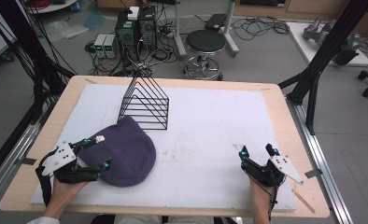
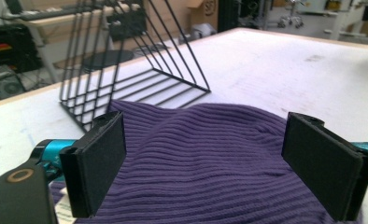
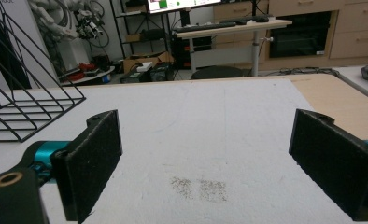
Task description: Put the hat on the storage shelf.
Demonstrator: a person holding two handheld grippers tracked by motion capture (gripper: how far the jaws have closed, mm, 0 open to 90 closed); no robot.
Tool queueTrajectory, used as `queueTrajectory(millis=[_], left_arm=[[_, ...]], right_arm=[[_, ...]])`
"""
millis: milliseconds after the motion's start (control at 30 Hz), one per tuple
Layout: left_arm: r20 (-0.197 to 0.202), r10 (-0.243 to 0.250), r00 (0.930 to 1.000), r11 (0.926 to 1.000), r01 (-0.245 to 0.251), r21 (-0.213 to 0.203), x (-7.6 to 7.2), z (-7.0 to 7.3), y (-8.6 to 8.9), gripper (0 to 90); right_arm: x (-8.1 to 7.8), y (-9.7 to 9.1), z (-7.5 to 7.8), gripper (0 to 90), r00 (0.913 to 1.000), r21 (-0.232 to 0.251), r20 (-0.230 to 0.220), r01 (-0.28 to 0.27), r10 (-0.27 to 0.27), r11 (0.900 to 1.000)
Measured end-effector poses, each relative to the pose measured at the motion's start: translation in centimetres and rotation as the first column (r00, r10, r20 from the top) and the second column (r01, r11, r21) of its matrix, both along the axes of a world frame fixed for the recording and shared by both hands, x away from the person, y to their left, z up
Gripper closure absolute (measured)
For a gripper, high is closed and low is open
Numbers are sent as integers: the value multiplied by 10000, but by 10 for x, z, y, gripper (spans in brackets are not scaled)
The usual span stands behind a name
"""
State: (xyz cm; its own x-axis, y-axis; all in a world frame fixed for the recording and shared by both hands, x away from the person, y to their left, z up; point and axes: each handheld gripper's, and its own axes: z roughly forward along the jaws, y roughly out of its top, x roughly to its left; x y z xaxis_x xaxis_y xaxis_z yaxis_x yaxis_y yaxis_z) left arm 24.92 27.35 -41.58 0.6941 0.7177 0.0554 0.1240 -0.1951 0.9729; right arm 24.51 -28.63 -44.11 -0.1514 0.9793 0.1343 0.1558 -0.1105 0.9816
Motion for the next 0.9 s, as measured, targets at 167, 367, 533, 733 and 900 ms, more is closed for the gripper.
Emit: queueTrajectory(millis=[167, 367, 533, 733, 900], left_arm=[[-233, -340, 9991, 9989, 348, 330, 2, -2, -6, 141], [-469, -679, 9966, 9948, 712, 722, 3, -3, -12, 141], [-682, -971, 9929, 9916, 1024, 793, 5, -4, -15, 141], [-1024, -1435, 9843, 9835, 1533, 958, 7, -6, -20, 142], [-1427, -2030, 9687, 9695, 2193, 1090, 8, -10, -25, 146]], right_arm=[[0, 0, 0, 87, 10000, -5, -20, -42, 42, 10000], [0, 0, 0, 87, 10000, -19, -24, -47, 47, 10000], [0, 0, 0, 86, 10000, -32, -29, -77, 77, 10000], [-1, 0, 0, 86, 10000, -49, -28, -80, 80, 10000], [-1, 0, -1, 87, 10000, -80, -33, -63, 62, 9999]])
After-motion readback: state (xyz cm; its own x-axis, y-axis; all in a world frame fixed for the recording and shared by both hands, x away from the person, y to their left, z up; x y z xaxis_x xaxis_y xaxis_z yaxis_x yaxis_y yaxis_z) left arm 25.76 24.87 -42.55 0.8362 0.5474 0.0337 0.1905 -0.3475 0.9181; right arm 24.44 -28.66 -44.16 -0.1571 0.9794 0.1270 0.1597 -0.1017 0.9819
